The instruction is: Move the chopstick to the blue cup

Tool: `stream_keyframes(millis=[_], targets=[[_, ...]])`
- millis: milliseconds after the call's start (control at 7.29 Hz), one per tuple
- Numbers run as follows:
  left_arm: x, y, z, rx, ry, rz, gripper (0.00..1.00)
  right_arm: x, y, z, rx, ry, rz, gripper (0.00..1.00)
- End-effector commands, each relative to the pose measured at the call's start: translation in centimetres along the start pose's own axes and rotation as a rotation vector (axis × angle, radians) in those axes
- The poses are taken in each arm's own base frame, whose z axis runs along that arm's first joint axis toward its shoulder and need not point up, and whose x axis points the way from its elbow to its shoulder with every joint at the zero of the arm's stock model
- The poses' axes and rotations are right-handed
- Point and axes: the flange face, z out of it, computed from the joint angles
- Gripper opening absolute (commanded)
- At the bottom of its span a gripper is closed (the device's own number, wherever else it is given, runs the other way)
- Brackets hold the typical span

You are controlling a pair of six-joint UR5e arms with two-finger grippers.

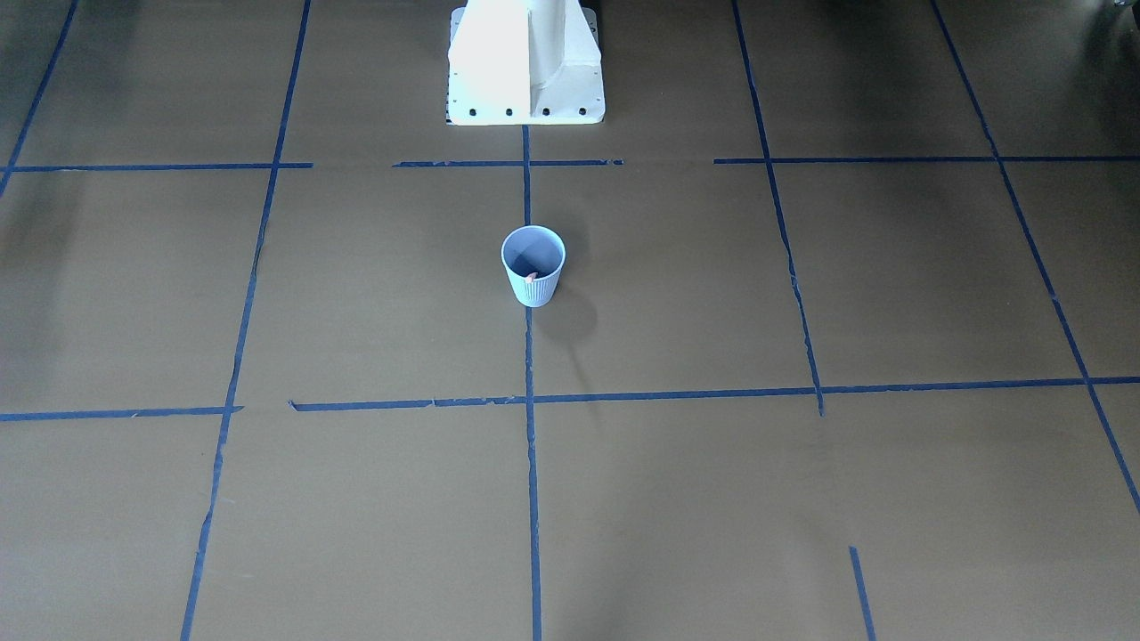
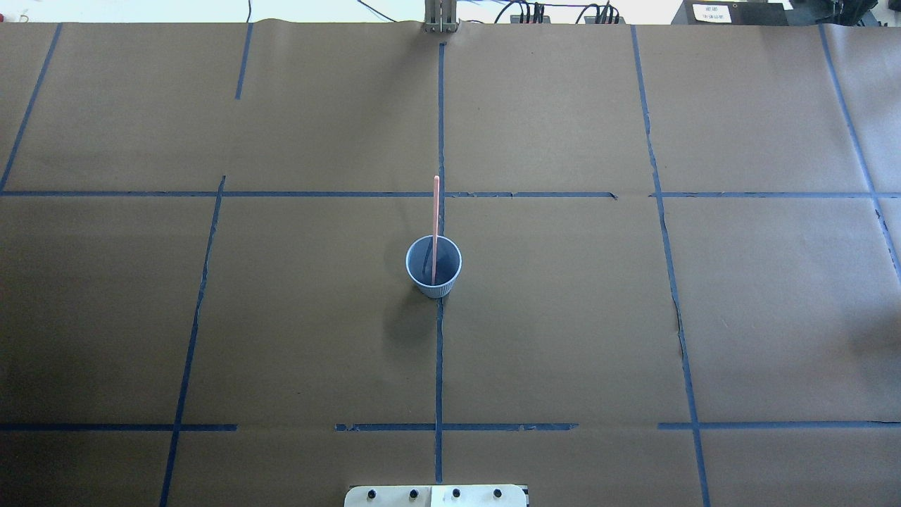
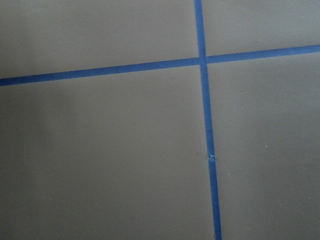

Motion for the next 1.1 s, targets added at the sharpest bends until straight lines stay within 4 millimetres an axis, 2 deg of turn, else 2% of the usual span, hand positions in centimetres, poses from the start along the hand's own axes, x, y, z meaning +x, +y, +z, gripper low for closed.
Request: stream_keyframes(millis=[0,137,275,824,961], targets=[[0.4,0.0,-0.4,0.012,0.044,-0.009,1.00,3.4,0.2,1.8,0.038,0.003,-0.014,1.00],[0.6,-0.1,-0.4,0.018,0.068,-0.033,1.00,4.5,0.4,1.9,0.046,0.004,0.003,1.00],[0.9,-0.5,-0.8,0.027,0.066,-0.092,1.00,4.8,0.4,1.6,0.052,0.004,0.013,1.00],[0.8,-0.5,-1.2,0.059,0.015,-0.063,1.00,5.5,0.6,1.0,0.058,0.003,0.040,1.00],[0.9,-0.6,-1.3,0.060,0.015,-0.062,1.00,6.1,0.9,0.3,0.074,0.008,0.050,1.00]])
